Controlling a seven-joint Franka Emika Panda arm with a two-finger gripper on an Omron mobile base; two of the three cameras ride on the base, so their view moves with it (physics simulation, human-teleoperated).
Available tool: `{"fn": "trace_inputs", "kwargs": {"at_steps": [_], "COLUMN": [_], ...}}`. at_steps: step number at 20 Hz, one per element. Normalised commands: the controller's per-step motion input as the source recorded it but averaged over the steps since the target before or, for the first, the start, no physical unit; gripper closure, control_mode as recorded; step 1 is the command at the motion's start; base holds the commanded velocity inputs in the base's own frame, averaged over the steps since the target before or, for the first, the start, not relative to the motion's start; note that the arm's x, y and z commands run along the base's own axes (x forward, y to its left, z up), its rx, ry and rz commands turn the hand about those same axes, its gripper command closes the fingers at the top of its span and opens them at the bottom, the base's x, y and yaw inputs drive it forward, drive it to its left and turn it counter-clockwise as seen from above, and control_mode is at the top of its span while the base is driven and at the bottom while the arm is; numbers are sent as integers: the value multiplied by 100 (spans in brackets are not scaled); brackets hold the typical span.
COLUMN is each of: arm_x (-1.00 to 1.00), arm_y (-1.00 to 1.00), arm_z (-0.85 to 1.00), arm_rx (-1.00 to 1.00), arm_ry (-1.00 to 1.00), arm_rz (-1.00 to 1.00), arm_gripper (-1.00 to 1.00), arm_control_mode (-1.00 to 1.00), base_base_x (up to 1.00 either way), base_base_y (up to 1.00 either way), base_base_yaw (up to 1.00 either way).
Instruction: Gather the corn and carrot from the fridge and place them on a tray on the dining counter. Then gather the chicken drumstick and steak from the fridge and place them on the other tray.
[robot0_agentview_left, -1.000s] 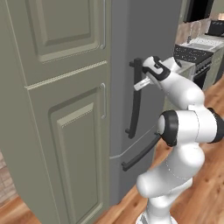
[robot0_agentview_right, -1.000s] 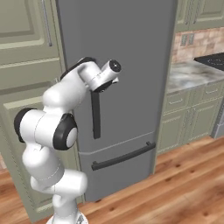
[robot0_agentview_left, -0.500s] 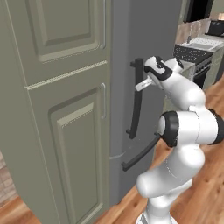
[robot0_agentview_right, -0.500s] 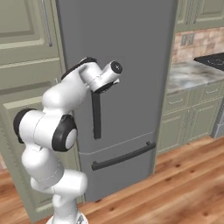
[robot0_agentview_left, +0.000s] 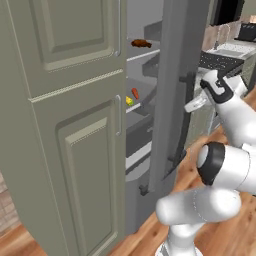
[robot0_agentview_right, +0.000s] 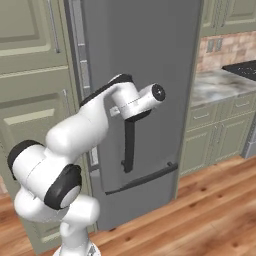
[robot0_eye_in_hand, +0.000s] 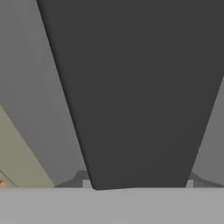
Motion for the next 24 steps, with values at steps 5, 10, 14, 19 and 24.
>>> {"fn": "trace_inputs", "kwargs": {"at_steps": [5,10,14,19,24], "arm_x": [-93,-40,0,-3,-2], "arm_y": [-99,-67,0,-41,-45], "arm_z": [16,10,0,0,-14], "arm_rx": [3,0,0,-2,0], "arm_ry": [10,12,0,0,0], "arm_rz": [-1,1,0,0,0], "arm_gripper": [100,-100,-100,-100,-100], "arm_control_mode": [-100,-100,-100,-100,-100], "base_base_x": [0,0,0,0,0], "base_base_y": [0,0,0,0,0], "base_base_yaw": [0,0,0,0,0]}}
